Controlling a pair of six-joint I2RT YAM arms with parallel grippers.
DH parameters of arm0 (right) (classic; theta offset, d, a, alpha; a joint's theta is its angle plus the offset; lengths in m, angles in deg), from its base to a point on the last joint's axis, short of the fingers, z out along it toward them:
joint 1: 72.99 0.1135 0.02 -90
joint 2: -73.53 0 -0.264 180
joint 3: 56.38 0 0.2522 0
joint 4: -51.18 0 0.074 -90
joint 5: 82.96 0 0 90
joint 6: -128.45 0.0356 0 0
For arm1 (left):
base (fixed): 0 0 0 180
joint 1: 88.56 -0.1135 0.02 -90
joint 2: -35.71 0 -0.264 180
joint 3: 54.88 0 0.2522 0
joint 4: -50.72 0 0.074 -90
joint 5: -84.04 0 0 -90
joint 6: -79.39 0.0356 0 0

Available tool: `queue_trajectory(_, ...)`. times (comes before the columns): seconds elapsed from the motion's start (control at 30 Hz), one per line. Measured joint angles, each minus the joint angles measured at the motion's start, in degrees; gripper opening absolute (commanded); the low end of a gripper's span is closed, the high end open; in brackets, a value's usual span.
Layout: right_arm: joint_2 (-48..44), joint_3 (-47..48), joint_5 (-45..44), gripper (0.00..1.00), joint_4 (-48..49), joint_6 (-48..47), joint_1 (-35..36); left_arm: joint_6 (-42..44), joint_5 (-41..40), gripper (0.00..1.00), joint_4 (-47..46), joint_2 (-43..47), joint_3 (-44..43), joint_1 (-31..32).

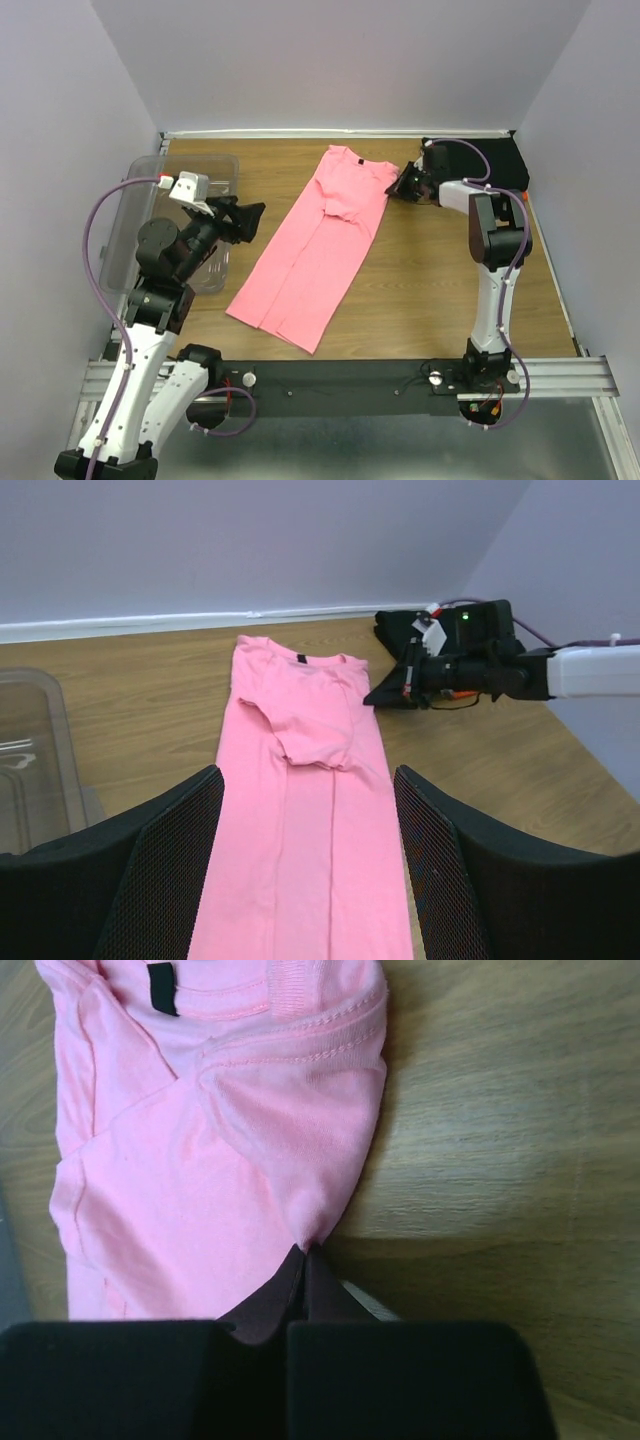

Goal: Fold and stack the t-shirts
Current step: Fold the tshirt

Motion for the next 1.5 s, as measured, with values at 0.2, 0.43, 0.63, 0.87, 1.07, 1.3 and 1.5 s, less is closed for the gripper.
queue_trajectory(0.2,0.24,5.40,-6.82,0.01,-4.94,-4.90,-0.52,-3.32,3.89,0.76,-2.16,-1.60,5.49,0.00)
queue_trajectory(0.43,4.50,15.41,-10.14,0.42,-7.41,-10.43,-1.88,-8.17,7.56,0.76,-5.62,-13.46,9.84,1.01)
queue_trajectory(0.63,6.82,18.45,-8.48,0.58,-11.58,-14.88,-2.10,-9.70,7.67,0.75,-11.47,-18.86,8.83,4.28)
queue_trajectory(0.87,-1.57,9.55,-1.22,1.00,-14.71,-24.83,-1.92,-9.70,4.17,0.72,-14.80,-35.36,2.95,11.13)
queue_trajectory(1.07,-11.21,4.24,4.74,1.00,-16.96,-44.00,1.64,-9.27,-1.42,0.72,-14.99,-32.35,3.54,11.67)
queue_trajectory(1.3,-11.96,3.61,7.50,0.68,-17.49,-67.36,12.09,-7.02,-8.90,0.76,-12.76,-15.56,6.38,11.61)
queue_trajectory(1.5,-2.21,12.20,-2.64,0.56,-18.14,-76.15,20.72,-5.97,-13.66,0.77,-7.85,-2.97,7.96,11.04)
